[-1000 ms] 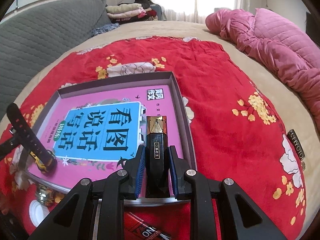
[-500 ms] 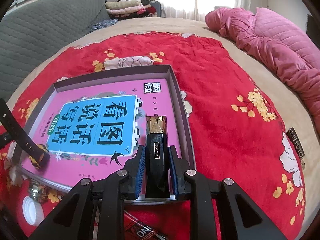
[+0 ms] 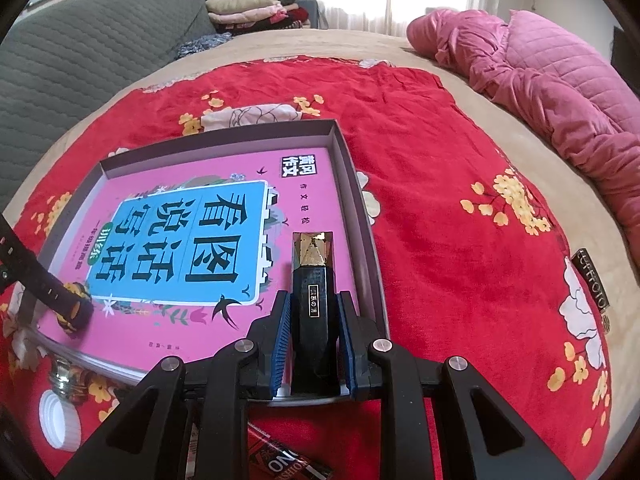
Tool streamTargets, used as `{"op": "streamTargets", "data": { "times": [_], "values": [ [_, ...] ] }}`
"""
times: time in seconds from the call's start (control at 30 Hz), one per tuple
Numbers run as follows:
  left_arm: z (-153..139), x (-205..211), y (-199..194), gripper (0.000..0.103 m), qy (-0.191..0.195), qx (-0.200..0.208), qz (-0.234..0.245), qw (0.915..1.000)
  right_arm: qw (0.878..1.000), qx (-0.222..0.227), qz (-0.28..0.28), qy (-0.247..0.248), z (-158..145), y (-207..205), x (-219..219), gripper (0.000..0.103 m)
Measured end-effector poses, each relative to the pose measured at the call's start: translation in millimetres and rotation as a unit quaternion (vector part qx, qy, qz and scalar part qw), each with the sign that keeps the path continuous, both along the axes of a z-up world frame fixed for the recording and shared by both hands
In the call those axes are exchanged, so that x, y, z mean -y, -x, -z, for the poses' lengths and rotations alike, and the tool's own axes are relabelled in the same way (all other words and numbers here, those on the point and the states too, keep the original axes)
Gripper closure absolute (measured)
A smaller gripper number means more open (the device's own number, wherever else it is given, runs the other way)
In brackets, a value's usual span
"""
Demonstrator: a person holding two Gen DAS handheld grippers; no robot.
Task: Organize rigid objects
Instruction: 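Lower the watch into the box and open the left tool while the right tool releases the lighter inside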
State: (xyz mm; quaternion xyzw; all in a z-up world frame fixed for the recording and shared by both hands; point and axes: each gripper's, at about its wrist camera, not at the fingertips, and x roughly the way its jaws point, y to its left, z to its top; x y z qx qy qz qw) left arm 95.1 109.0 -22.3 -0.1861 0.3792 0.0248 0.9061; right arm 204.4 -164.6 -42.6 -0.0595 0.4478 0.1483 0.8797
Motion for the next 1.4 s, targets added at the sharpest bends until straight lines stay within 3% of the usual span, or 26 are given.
{"op": "streamTargets", "data": {
  "times": [0.5, 0.57, 0.63, 1.4],
  "values": [
    [1, 0, -1, 0.096, -0.002, -0.007, 0.001, 1.0, 1.0, 0.023, 0.006, 0.006, -13, 9, 2, 0.075],
    [1, -1, -1, 0.096, -0.003, -0.01, -0.001, 0.9999, 1.0, 0.029, 0.009, 0.007, -16, 13, 5, 0.064],
    [2, -2, -1, 0.095, -0.001, -0.011, 0.0, 0.9999, 0.999, 0.034, 0.008, -0.002, -20, 17, 7, 0.061],
    [-5, 9, 11, 0.092, -0.025, 0.008, 0.019, 0.9995, 0.997, 0.06, 0.013, -0.039, -50, 47, 24, 0.059]
  ]
}}
